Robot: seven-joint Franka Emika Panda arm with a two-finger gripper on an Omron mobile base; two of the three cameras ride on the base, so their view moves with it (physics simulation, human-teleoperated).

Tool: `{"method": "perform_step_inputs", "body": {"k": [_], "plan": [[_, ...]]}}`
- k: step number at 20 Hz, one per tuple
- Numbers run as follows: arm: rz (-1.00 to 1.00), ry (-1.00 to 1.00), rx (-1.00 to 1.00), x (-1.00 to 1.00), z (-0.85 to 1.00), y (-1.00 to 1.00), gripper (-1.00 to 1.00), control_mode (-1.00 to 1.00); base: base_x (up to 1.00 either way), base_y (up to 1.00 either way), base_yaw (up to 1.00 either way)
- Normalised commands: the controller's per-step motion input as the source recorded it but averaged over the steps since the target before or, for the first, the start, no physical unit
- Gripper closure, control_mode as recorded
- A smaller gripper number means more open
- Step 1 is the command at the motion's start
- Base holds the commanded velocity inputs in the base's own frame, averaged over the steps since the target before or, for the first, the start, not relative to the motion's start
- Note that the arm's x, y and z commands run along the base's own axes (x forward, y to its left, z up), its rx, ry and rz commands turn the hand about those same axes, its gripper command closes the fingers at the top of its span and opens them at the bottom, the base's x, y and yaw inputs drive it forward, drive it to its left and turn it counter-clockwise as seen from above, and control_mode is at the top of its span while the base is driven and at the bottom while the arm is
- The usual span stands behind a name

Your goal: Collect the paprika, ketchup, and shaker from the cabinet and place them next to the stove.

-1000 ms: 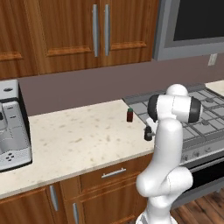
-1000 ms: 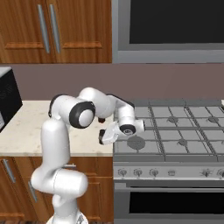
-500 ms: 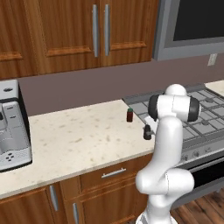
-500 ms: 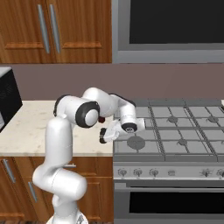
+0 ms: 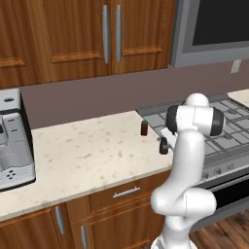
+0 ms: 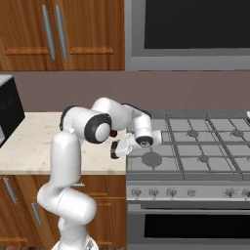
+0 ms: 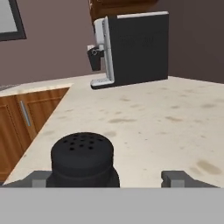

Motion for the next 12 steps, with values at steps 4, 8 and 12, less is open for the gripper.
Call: {"method": "perform_step_inputs", "body": {"k": [4, 8, 12], "plan": [[0.0, 0.0, 0.0, -0.18, 0.31, -0.12, -1.0, -1.0, 0.0, 0.0, 0.0], [-0.01, 0.0, 0.0, -0.3, 0.42, -0.11, -1.0, -1.0, 0.0, 0.0, 0.0], [-0.02, 0.02, 0.0, -0.41, 0.47, -0.02, -1.0, -1.0, 0.0, 0.0, 0.0]]}}
